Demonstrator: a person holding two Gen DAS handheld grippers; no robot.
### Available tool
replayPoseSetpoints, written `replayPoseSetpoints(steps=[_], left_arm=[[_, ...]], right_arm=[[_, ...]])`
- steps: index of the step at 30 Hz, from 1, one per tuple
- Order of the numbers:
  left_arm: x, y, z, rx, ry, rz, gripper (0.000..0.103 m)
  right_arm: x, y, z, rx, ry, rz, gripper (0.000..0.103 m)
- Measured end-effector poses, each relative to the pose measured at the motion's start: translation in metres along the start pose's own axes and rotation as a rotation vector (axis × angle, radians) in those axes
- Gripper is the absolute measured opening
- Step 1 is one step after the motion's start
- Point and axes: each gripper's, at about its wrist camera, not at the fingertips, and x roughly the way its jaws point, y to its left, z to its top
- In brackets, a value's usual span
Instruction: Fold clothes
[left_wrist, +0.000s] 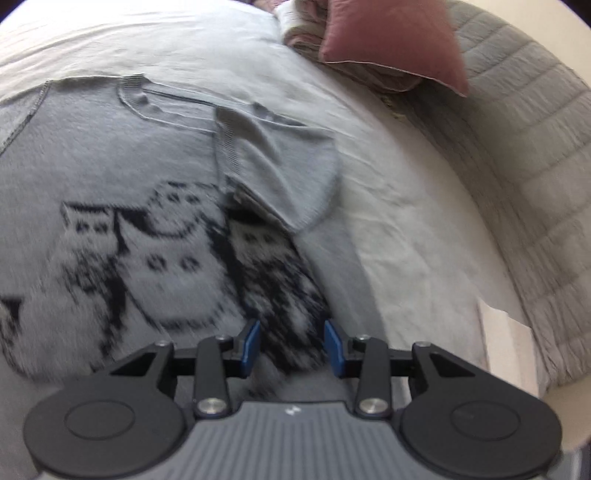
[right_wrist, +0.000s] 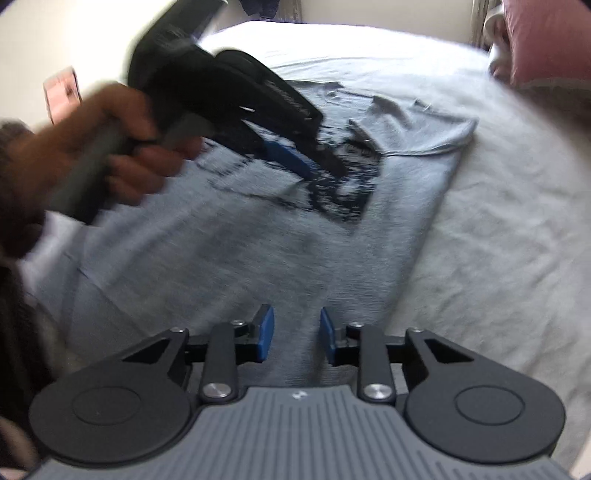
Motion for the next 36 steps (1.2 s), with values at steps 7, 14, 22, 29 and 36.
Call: replayPoseSetpoints(steps=[7,14,22,29,36], left_arm=[[0.002,-0.009,-0.016,-0.038,-0.013,-0.057,0.031],[0.010,-0.025,-0.023,-0.060,0.009,-0.164,0.003],[0.048,-0.049,-0.040,-0.007,0.117,-0.238,0.001],[0.065,-0.058,-0.050,0.025,0.129,-0.212,0.001],[0.069,-0.058,-0.051,0.025,0.127,-0.209,0.001]], right_arm=[[-0.009,-0.051,-0.019,0.304,-0.034,0.075,0.003],[-0.009,-0.087,-0.032,0.534,-0.031,0.120,0.003],[-0.012,-0.084,-0.032,0.517,-0.035,0.095,0.004],[-0.033,-0.070,-0.028,0.437,-0.076,0.017,0.018],[-0.042,-0.020,-0.022,0.254,-0.079,0.086,0.018]])
